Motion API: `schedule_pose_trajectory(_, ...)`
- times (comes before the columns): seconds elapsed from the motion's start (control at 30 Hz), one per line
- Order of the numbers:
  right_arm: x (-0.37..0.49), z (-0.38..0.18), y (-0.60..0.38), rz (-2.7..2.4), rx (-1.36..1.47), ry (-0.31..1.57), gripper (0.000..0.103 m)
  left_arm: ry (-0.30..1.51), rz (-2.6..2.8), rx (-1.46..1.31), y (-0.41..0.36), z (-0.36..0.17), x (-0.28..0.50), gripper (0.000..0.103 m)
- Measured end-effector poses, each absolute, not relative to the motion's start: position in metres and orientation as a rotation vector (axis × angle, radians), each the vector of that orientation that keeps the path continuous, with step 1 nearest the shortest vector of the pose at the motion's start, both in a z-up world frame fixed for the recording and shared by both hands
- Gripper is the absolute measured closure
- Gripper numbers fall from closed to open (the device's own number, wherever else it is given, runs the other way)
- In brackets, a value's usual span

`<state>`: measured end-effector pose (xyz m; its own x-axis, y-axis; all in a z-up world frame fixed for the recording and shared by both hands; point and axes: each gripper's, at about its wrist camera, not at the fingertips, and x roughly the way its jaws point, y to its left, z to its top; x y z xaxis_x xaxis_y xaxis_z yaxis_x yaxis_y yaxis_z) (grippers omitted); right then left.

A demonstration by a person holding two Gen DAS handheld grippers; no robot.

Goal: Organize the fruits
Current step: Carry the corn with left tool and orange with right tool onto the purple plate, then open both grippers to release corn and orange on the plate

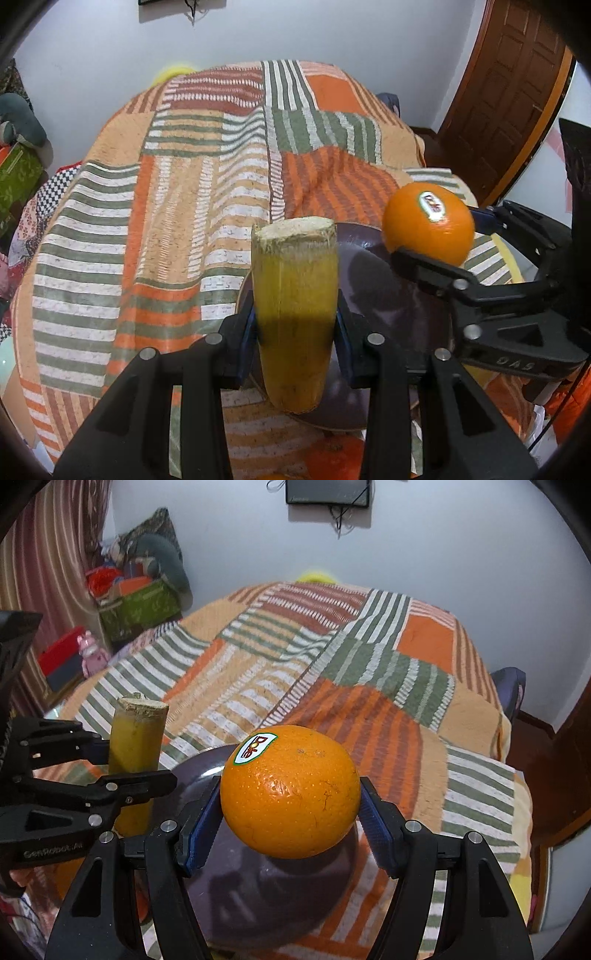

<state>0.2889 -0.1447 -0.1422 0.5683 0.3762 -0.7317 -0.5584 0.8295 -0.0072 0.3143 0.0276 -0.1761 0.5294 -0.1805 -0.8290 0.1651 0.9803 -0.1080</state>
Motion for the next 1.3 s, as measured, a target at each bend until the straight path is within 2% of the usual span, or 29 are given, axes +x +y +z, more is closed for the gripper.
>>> schedule_pose_trajectory(0.6,0.32,-0.183,-0.134,0.553,-0.308,0.942,0.036,1.105,-0.232,-0.001,0.024,-0.213,0.348,0.066)
schedule_pose_trajectory(1.1,0.312,-0.182,-0.135,0.57,-0.327,0.955,0.035,1.039,-0.218,0.075,0.015,-0.195,0.335,0.065)
schedule_pose_trajectory(1.17,0.308,-0.179,-0.137,0.573,-0.323,0.95,0.035,1.031,-0.214,0.068,0.016,-0.191,0.331,0.063)
schedule_pose_trajectory(1.3,0.298,-0.165,-0.143,0.567,-0.32,0.911,0.034,0.996,-0.19,0.05,0.024,-0.177,0.32,0.051)
